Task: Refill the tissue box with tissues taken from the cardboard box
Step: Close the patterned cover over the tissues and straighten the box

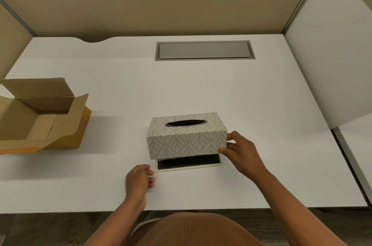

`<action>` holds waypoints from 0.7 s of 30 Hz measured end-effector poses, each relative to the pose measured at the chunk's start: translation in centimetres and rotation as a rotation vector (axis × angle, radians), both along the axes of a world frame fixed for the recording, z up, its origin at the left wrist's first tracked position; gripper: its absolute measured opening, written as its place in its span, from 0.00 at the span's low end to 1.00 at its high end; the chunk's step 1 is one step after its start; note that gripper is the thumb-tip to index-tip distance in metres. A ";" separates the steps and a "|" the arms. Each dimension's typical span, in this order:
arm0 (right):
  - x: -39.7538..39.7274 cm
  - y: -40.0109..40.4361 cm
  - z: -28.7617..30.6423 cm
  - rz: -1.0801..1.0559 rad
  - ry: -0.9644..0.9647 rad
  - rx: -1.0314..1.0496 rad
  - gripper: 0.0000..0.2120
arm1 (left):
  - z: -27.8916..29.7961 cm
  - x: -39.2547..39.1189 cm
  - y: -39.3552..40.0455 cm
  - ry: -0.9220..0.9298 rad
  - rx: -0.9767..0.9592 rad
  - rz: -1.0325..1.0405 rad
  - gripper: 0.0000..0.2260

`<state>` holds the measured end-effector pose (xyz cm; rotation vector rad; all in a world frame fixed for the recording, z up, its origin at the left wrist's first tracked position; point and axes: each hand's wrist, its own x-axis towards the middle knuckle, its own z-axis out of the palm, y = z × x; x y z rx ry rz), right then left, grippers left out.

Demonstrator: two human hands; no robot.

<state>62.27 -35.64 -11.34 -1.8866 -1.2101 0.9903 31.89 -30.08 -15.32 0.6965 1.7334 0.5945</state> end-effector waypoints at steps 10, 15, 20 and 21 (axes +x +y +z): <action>-0.3 -2.0 -1.4 0.020 -0.002 -0.052 0.09 | 4.4 0.3 3.7 -0.253 0.038 -0.353 0.22; -0.2 -1.7 -1.2 -0.180 0.232 -0.064 0.09 | 4.2 0.8 4.1 -0.271 -0.005 -0.415 0.18; -0.8 -0.3 -0.6 -0.287 0.357 -0.112 0.16 | 3.6 0.6 3.9 -0.304 -0.042 -0.400 0.19; -0.9 -0.1 -0.7 -0.269 0.320 -0.132 0.21 | 3.6 0.6 3.9 -0.308 -0.042 -0.388 0.18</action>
